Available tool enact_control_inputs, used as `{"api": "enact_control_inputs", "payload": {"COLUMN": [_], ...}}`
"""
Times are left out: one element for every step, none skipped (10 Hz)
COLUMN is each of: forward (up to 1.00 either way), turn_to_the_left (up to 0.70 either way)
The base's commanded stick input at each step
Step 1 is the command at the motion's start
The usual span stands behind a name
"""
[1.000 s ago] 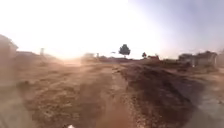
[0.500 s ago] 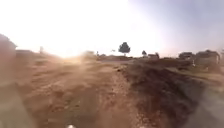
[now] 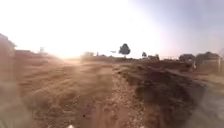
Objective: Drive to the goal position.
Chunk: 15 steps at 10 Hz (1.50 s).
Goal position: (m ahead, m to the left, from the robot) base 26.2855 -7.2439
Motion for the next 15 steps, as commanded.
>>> {"api": "enact_control_inputs", "payload": {"forward": [0.70, 0.70, 0.70, 0.70, 0.70, 0.70, 0.70, 0.70, 0.70, 0.70, 0.70, 0.70, 0.70, 0.70, 0.70], "turn_to_the_left": [0.00, 0.00, 0.00, 0.00, 0.00, 0.00, 0.00, 0.00, 0.00, 0.00, 0.00, 0.00, 0.00, 0.00, 0.00]}}
